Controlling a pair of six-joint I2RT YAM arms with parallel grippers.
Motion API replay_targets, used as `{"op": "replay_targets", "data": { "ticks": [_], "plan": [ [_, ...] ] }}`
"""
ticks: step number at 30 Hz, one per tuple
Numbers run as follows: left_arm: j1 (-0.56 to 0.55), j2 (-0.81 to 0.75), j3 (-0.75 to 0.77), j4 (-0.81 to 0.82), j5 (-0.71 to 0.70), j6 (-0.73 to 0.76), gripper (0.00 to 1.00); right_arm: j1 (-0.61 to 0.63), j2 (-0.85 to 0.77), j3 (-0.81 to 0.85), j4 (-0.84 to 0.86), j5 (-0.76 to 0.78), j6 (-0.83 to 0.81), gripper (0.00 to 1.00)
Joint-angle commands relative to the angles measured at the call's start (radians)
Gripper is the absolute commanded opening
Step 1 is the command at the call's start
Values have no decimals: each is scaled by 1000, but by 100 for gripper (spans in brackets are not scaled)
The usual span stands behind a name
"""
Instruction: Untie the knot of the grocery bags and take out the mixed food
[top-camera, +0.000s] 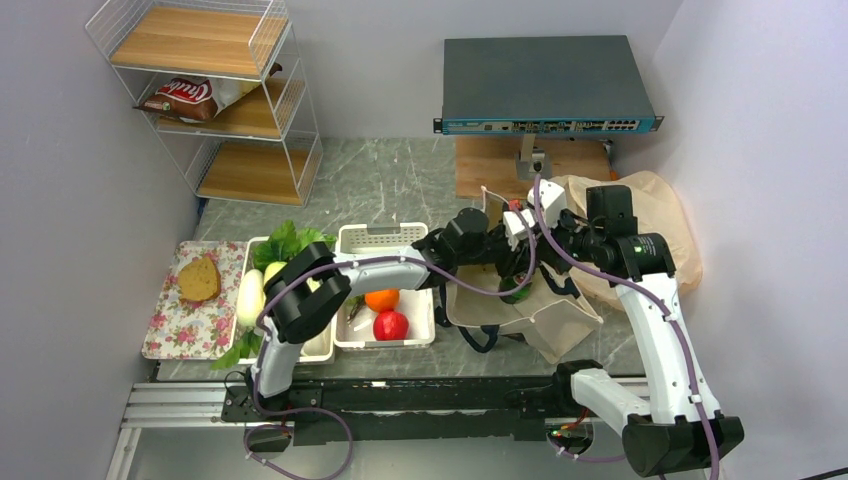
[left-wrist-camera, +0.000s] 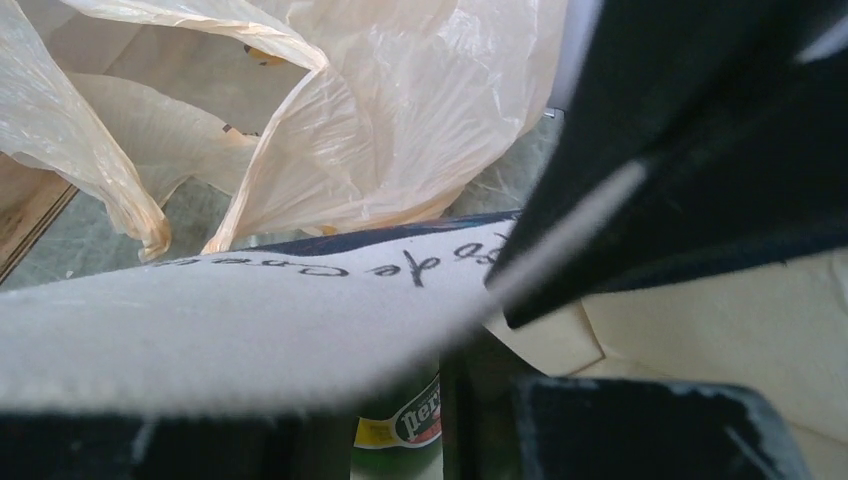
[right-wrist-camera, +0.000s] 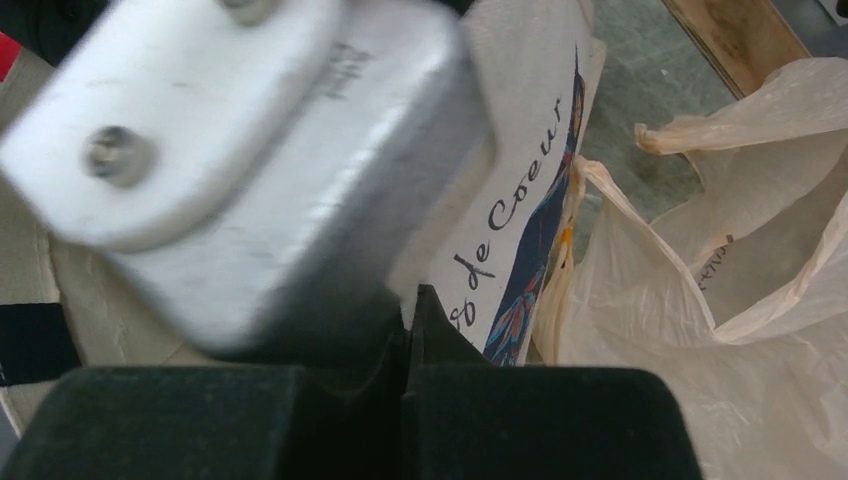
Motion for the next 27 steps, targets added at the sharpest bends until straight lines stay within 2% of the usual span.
{"op": "replay_targets", "data": {
  "ticks": [1, 12, 27],
  "plan": [
    [-14, -159, -68, 134, 71, 15, 0, 9, -4, 17, -25, -39, 38, 0],
    [-8, -285, -156, 175, 46, 60, 0, -6, 21, 45, 20, -43, 96, 0],
    [10, -415, -35, 104, 114, 6, 0, -46, 53, 48, 78, -1, 184, 0]
  ]
}}
